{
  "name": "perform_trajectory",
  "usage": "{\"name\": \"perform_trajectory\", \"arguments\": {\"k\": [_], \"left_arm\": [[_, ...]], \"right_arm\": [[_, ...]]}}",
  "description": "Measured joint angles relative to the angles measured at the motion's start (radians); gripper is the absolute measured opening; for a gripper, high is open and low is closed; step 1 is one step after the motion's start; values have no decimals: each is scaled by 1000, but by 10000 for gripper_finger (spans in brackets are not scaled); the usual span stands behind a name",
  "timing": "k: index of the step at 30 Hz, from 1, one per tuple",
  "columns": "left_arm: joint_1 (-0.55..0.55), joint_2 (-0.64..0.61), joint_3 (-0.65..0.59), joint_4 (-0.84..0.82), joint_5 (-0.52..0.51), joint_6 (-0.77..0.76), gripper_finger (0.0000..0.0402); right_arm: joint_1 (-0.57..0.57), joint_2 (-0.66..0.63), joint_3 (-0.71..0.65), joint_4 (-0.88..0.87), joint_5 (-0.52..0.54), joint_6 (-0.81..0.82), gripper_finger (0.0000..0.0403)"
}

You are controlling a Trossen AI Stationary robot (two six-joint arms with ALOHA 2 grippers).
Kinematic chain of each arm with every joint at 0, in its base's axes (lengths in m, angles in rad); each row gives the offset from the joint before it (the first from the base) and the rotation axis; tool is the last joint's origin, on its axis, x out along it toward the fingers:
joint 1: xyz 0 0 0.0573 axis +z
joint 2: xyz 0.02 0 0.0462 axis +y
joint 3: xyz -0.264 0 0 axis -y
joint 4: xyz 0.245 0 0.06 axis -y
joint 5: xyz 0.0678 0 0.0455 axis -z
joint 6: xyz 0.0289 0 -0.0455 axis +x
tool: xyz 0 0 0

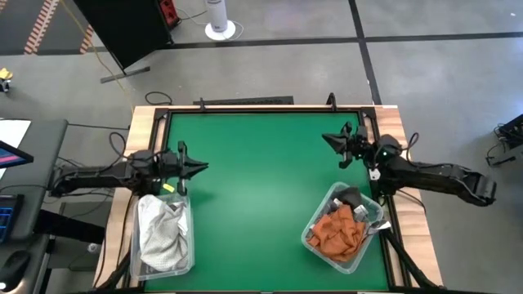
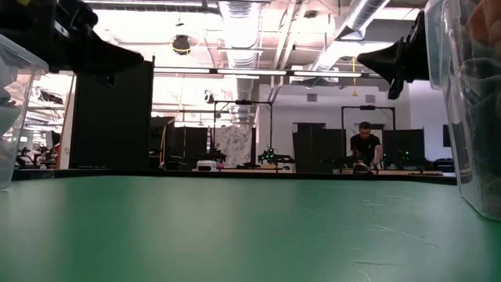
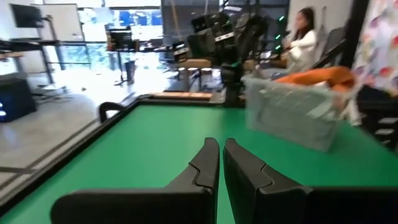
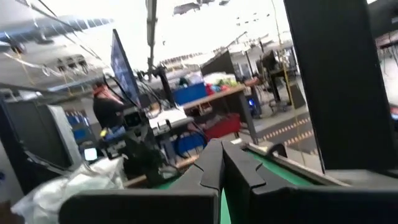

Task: Sort towels by color in basket
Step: Return to Home Position

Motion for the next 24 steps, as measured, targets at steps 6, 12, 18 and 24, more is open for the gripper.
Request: {"name": "perform_trajectory", "arguments": {"k": [6, 12, 18, 24], "left_arm": [[41, 0, 0, -9, -73, 42, 15], [41, 0, 0, -19, -86, 23, 15], [41, 0, 2, -14, -88, 24, 15], [41, 0, 2, -61, -88, -33, 15]], "right_arm": [[-6, 0, 0, -89, 1, -5, 32], [-5, 1, 0, -285, 2, -8, 33], [-5, 1, 0, -537, 4, -8, 33], [-5, 1, 0, -751, 4, -8, 32]]}}
